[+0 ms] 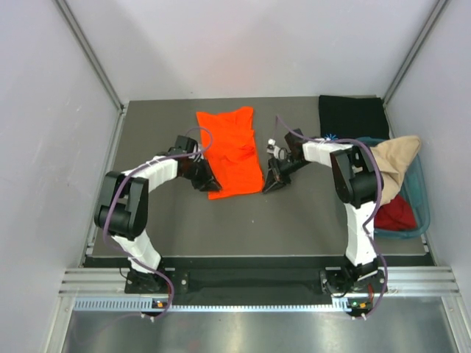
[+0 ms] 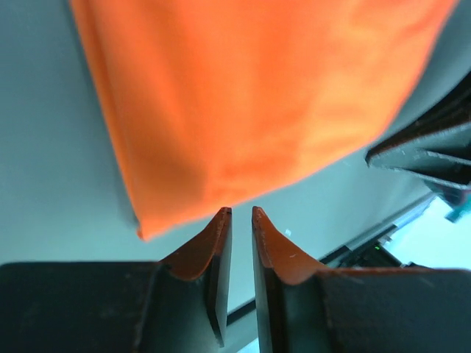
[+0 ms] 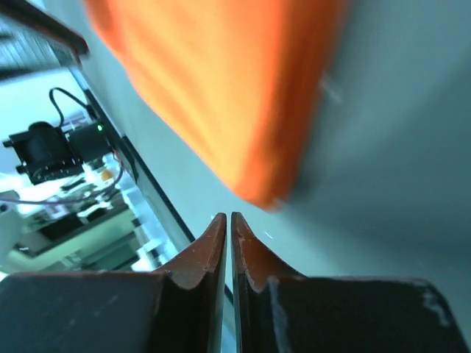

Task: Fold and stack the t-shirts
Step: Fold the tshirt

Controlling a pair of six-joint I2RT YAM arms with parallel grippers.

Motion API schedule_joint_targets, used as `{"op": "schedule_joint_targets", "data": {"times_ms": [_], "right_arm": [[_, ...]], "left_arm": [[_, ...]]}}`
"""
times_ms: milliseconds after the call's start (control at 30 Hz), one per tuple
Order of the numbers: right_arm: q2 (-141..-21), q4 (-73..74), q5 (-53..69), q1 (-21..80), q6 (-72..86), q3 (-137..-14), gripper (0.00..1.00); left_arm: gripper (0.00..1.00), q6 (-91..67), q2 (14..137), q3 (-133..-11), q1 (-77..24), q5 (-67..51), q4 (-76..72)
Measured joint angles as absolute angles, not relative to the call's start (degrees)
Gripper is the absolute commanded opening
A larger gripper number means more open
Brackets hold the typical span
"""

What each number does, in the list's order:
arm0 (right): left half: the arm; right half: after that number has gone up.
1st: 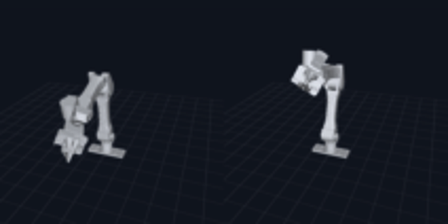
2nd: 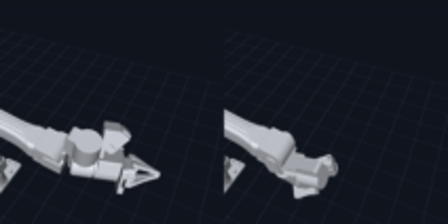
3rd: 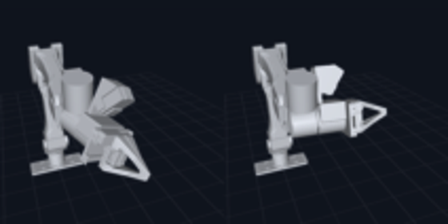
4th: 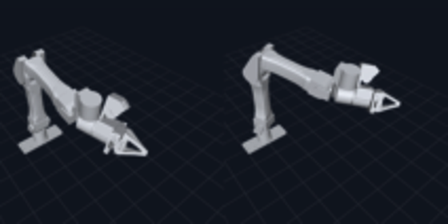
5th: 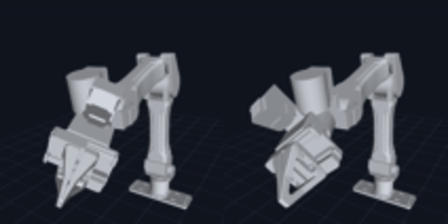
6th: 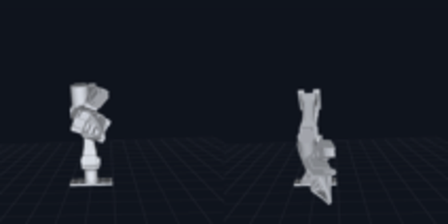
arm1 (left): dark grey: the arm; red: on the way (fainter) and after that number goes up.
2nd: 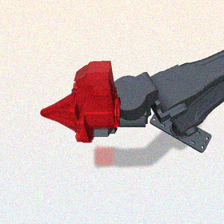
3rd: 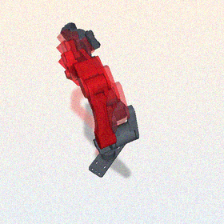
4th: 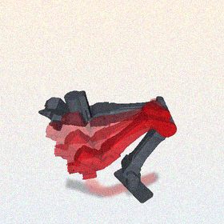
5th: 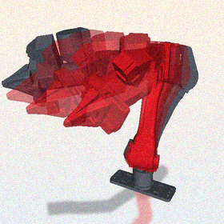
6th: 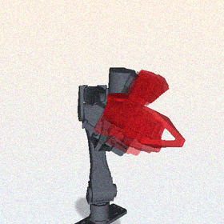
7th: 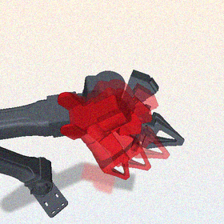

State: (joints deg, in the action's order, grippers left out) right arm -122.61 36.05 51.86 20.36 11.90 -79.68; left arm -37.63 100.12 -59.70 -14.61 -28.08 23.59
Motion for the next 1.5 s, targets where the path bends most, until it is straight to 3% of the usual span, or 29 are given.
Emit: {"op": "schedule_joint_targets", "data": {"times_ms": [167,367,567,900,1500], "right_arm": [[-123.3,36.1,52.2,23.3,14.1,-88.8,0.07],[-130.4,23.9,55.3,24.8,24.0,-98.5,0.07],[-138.8,9.3,55.6,24.5,36.2,-99.4,0.07],[-142.4,-7.4,54.5,21.5,49.6,-101.1,0.07],[-149.5,2.1,50.6,18.2,47.5,-114.1,0.08]], "left_arm": [[0.22,-38.7,99.7,-64.2,-14.5,-29.6,24.4],[0.22,-41.2,107.4,-68.6,-12.6,-32.8,19.2],[0.22,-42.5,116.2,-71.7,-10.8,-34.8,16.0],[0.20,-42.6,117.2,-73.3,-10.4,-34.5,14.0],[0.21,-45.8,123.4,-83.0,-7.3,-35.2,10.3]]}}
